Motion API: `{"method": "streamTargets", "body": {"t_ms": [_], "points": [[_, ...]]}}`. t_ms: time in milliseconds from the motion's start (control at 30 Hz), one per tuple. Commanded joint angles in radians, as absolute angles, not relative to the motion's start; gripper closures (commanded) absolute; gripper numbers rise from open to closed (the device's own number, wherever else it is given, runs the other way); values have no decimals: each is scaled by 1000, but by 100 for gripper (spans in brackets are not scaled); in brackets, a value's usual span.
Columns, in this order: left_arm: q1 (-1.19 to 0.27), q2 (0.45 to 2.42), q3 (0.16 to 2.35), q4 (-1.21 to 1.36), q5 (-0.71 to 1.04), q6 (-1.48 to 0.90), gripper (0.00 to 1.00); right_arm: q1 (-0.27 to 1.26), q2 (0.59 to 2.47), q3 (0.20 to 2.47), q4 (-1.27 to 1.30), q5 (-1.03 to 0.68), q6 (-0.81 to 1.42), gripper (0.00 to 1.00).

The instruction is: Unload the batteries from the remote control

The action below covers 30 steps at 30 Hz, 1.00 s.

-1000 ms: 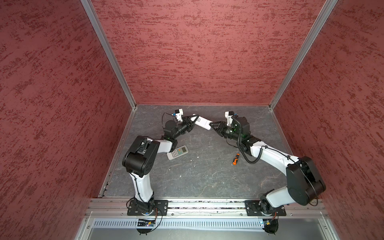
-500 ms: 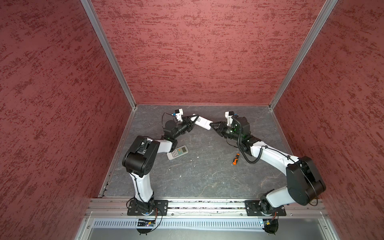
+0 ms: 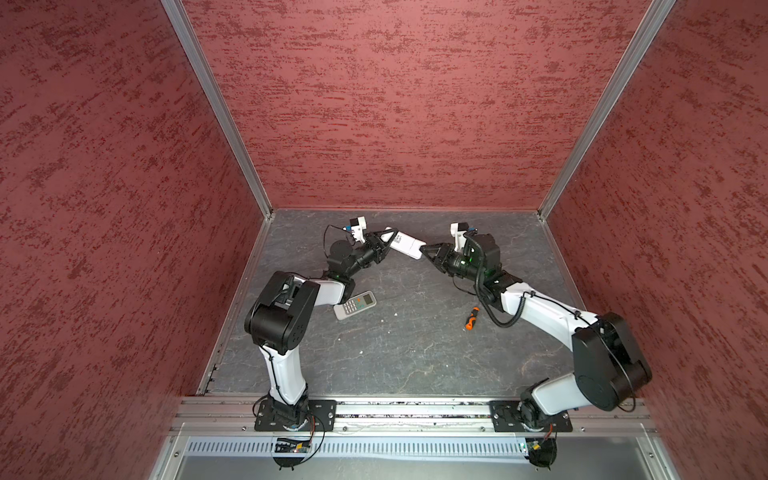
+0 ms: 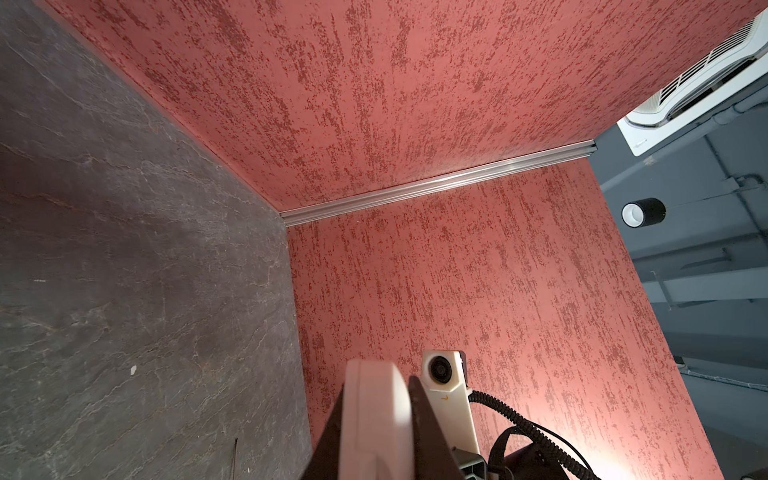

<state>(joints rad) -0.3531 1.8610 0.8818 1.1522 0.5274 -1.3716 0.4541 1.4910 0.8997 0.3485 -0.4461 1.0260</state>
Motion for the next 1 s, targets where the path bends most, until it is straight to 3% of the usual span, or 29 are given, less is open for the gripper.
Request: {"method": "streamTargets", "body": {"t_ms": [0,967], "points": [[-356,1871,901,1157,540,-1323,100,450,1461,888,427,-480,1067,72],[-361,1878,898,1176,539,-1310,100,450,1467,848,511,-497,1126,76]]}}
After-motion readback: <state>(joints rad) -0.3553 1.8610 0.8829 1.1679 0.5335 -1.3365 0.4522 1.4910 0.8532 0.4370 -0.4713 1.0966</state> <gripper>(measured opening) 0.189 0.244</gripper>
